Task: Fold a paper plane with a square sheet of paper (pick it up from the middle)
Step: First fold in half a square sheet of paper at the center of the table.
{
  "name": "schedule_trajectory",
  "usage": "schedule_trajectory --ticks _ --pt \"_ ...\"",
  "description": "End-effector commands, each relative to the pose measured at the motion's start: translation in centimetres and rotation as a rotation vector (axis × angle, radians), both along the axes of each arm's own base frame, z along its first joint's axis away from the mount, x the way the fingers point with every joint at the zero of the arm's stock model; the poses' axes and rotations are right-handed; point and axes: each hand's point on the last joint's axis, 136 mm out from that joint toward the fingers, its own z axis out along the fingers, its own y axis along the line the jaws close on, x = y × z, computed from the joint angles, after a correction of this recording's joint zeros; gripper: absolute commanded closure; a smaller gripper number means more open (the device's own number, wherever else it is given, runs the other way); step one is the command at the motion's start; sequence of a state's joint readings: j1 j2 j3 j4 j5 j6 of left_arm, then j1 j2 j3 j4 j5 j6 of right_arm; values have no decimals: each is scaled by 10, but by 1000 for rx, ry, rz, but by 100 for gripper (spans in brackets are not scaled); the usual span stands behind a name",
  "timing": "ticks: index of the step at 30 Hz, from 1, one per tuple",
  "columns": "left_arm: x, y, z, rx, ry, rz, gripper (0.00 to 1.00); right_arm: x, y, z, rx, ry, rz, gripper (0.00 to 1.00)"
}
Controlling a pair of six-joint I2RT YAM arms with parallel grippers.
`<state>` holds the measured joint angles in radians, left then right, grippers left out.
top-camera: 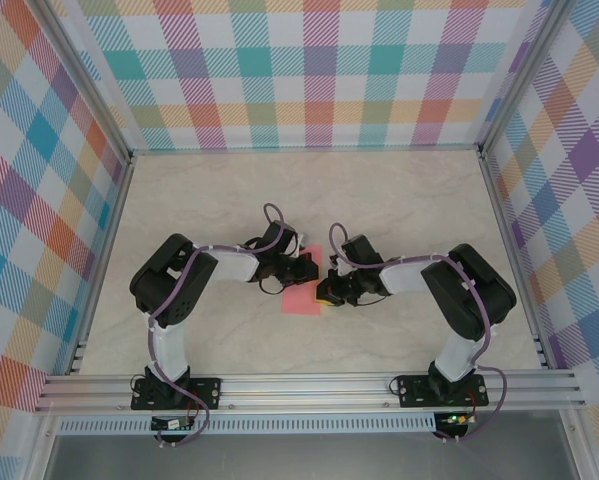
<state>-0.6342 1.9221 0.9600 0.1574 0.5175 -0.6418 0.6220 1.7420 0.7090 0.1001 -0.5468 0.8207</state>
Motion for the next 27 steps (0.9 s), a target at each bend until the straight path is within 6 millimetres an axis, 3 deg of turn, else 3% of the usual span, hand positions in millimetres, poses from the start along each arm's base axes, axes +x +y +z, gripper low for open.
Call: schedule_trajectory --ticks 1,10,13,15,20,24,27 --pt "-8 22 -37 145 38 34 100 -26 -8 -18 -85 45 60 100" --pt "-13 33 -50 193 50 57 100 -76 -28 -26 -115 92 132 100" --pt "-12 32 -49 185 46 54 100 -79 -30 -17 -103 64 148 100" --pt "-11 29 -46 172 40 48 100 -69 -27 -4 -102 15 148 100" --pt "-5 15 -22 91 12 29 100 -11 -18 43 -74 -154 45 100" --pt "4 -1 21 -12 -34 32 100 28 -25 54 -75 -217 -50 100" --pt "7 0 43 -41 -50 69 100 43 -24 55 -68 -230 -64 100"
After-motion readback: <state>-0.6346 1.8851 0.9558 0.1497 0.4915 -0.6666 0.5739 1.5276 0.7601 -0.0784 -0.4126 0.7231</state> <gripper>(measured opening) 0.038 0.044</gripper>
